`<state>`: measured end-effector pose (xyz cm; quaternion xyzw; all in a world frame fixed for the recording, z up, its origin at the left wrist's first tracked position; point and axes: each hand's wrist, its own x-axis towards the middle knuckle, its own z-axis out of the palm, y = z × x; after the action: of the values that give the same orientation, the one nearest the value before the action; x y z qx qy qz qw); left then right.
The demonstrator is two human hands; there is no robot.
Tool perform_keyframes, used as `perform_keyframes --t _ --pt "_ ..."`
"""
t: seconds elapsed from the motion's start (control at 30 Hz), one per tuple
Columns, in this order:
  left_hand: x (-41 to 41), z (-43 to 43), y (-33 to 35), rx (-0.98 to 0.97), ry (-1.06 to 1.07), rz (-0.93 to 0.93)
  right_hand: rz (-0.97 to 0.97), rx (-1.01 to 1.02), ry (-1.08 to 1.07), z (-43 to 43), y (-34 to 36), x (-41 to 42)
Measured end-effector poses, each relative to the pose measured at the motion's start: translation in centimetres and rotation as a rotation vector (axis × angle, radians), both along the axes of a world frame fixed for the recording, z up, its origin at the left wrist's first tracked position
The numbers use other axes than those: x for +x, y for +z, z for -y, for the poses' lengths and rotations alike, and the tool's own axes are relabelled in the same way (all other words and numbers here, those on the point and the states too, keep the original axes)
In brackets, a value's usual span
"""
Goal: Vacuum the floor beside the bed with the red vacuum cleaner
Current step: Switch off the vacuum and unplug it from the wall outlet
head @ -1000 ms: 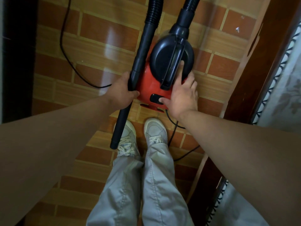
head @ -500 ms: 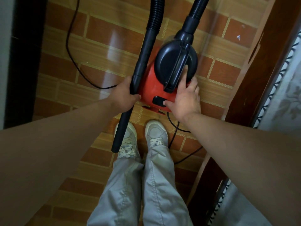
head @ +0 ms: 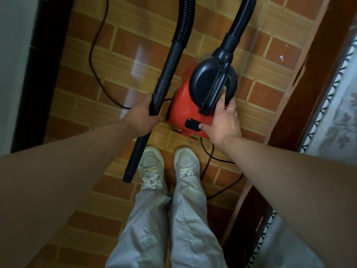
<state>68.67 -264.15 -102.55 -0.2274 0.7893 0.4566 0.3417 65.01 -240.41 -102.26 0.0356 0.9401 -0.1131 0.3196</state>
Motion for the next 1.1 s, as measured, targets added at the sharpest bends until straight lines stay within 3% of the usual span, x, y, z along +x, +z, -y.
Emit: perform_keyframes --t 0.57,0.77,0.97,1.1 --pt "3.3 5.0 5.6 -0.041 -0.083 0.011 -0.044 0.000 0.050 2.9 6.9 -1.7" --pt "3.1 6.6 8.4 -0.046 -0.099 0.017 -0.091 0.146 0.335 5.3 9.9 -2.6" --pt "3.1 7.4 10.6 -0.020 -0.092 0.010 -0.304 -0.009 0.720 10.6 12.3 -2.2" --pt "3.6 7.7 12.0 -0.002 -0.059 0.010 -0.387 0.002 0.918 13.9 13.3 -2.1"
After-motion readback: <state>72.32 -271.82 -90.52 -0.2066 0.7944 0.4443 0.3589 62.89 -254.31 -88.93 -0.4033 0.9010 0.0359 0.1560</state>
